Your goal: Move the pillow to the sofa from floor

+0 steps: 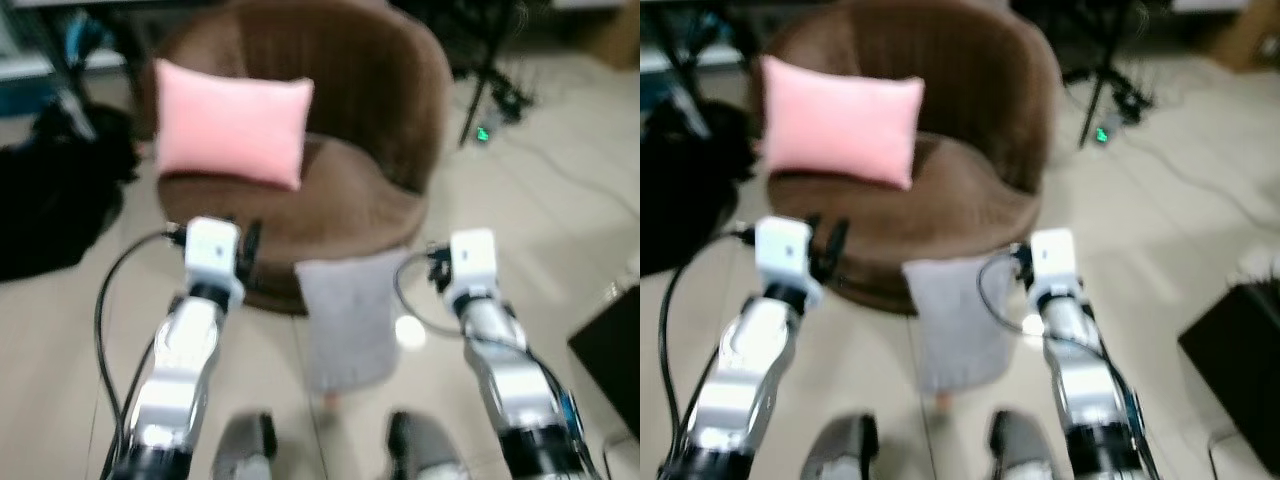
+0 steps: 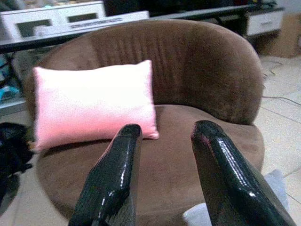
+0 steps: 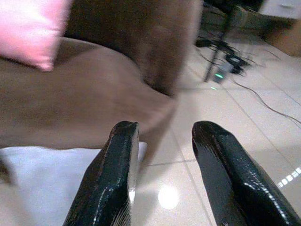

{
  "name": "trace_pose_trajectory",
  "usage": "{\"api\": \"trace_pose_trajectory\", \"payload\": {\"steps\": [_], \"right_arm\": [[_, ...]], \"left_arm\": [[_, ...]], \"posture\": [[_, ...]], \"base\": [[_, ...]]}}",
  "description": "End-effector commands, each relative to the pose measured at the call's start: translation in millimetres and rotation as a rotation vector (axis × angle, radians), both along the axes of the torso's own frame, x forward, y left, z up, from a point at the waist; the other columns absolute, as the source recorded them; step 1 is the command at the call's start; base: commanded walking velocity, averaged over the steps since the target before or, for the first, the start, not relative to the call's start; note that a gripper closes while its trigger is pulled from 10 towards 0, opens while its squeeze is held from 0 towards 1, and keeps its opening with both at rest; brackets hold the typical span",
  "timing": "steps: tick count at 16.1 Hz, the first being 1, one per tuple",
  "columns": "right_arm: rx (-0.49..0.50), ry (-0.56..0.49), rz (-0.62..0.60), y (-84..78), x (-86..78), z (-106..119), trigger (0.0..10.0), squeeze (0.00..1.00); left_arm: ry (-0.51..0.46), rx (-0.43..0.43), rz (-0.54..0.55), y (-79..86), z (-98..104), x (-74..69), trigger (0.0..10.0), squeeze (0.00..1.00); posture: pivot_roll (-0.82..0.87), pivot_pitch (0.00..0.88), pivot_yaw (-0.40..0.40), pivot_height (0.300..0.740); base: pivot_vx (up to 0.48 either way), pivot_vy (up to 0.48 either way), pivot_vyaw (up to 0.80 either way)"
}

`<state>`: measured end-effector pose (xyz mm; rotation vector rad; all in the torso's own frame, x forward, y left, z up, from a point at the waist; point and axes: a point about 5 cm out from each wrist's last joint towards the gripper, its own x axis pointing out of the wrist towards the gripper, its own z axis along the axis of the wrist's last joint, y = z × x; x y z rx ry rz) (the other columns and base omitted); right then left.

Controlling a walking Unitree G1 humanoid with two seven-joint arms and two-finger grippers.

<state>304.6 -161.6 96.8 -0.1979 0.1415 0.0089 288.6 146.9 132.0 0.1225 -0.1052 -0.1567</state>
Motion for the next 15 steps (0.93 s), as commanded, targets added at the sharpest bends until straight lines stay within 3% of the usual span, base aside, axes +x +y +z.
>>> {"api": "trace_pose_trajectory", "payload": {"steps": [1, 5, 11, 15], "right_arm": [[-0.006, 0.011, -0.046, -14.5, -1.7, -1.0, 10.0, 0.00], [-0.053, 0.004, -0.016, -12.6, -1.5, 0.0, 10.0, 0.00], [-0.061, 0.010, -0.004, -10.9, -1.7, -1.1, 10.0, 0.00], [-0.039, 0.012, 0.001, -11.3, -1.4, -1.2, 10.0, 0.00]], "left_arm": [[0.003, -0.013, -0.047, -13.2, 0.8, 0.9, 10.0, 0.00], [0.005, -0.013, -0.052, -14.0, 0.4, 0.9, 10.0, 0.00], [0.005, -0.015, -0.043, -12.9, -0.3, -0.2, 10.0, 0.00], [0.008, -0.022, -0.024, -13.0, -1.5, -1.2, 10.0, 0.00]], "posture": [[0.02, 0.058, 0.021, 0.607], [0.02, 0.056, 0.022, 0.607], [0.02, 0.057, 0.017, 0.607], [0.03, 0.062, 0.011, 0.607]], "base": [[0.382, 0.000, -0.42], [0.382, 0.000, 0.00], [0.382, 0.000, 0.80], [0.172, 0.000, 0.00]]}}
